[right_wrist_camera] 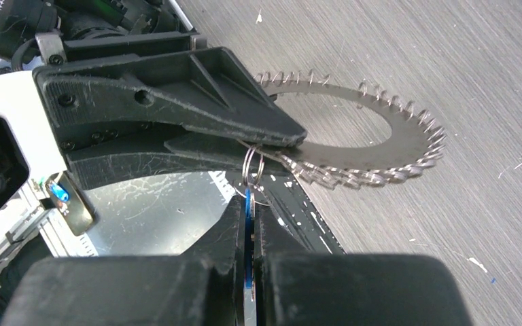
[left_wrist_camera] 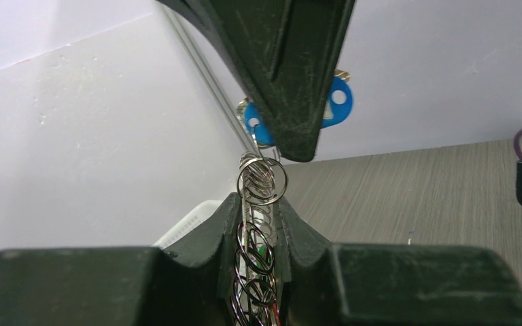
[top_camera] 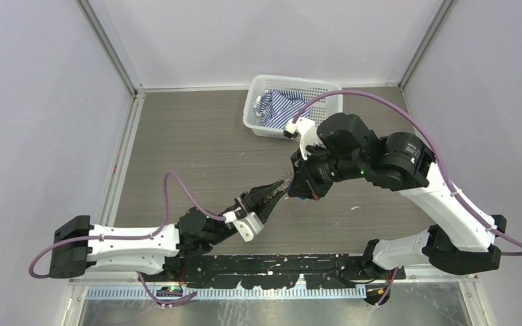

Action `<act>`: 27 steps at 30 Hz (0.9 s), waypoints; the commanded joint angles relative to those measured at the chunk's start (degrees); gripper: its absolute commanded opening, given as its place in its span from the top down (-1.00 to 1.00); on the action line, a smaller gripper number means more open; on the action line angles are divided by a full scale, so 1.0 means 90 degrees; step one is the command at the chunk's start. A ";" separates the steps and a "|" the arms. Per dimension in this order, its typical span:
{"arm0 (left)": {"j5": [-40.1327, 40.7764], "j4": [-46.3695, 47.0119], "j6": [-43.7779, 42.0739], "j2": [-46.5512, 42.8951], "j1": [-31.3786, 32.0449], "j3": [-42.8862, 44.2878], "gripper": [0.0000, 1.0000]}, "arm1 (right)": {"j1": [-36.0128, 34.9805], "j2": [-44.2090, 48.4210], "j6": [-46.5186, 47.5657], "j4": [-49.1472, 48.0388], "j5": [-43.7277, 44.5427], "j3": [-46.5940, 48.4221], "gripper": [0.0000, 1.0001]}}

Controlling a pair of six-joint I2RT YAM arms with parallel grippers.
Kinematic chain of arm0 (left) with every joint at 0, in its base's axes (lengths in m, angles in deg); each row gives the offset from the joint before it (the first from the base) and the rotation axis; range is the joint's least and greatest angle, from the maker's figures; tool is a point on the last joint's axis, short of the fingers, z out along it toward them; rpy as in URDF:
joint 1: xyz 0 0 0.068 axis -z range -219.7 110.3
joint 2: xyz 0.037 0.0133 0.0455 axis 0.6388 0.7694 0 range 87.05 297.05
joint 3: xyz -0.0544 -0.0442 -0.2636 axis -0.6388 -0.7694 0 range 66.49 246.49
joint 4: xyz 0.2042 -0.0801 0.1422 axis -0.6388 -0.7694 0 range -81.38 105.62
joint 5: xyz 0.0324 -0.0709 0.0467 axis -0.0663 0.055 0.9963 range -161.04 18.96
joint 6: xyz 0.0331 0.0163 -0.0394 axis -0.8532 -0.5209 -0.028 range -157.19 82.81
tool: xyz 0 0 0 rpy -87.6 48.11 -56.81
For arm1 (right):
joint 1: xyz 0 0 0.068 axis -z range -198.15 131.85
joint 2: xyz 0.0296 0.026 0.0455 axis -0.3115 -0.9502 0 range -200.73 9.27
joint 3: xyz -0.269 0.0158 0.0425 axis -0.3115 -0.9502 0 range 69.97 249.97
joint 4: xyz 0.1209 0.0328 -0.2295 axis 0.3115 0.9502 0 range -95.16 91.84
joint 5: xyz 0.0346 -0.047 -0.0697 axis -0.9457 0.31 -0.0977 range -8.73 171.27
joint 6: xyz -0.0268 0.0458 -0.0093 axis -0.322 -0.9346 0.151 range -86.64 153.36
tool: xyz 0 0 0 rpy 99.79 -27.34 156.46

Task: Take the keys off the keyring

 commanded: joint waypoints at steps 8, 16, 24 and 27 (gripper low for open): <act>-0.0461 -0.0343 -0.0309 -0.0329 0.0021 0.0409 0.99 | 0.0001 -0.0032 0.0154 -0.0099 0.0274 0.0212 0.98; -0.0504 -0.0559 -0.0353 -0.0369 0.0022 0.0495 0.99 | 0.0008 0.0039 0.0116 -0.0415 0.0382 0.0212 0.98; -0.0569 -0.0693 -0.0273 -0.0376 0.0023 0.0505 0.99 | 0.0010 -0.0038 0.0201 -0.0516 0.0047 0.0391 0.98; -0.0563 -0.0777 -0.0313 -0.0434 0.0025 0.0516 0.99 | 0.0006 -0.0215 0.0280 -0.0179 -0.0008 0.0514 0.98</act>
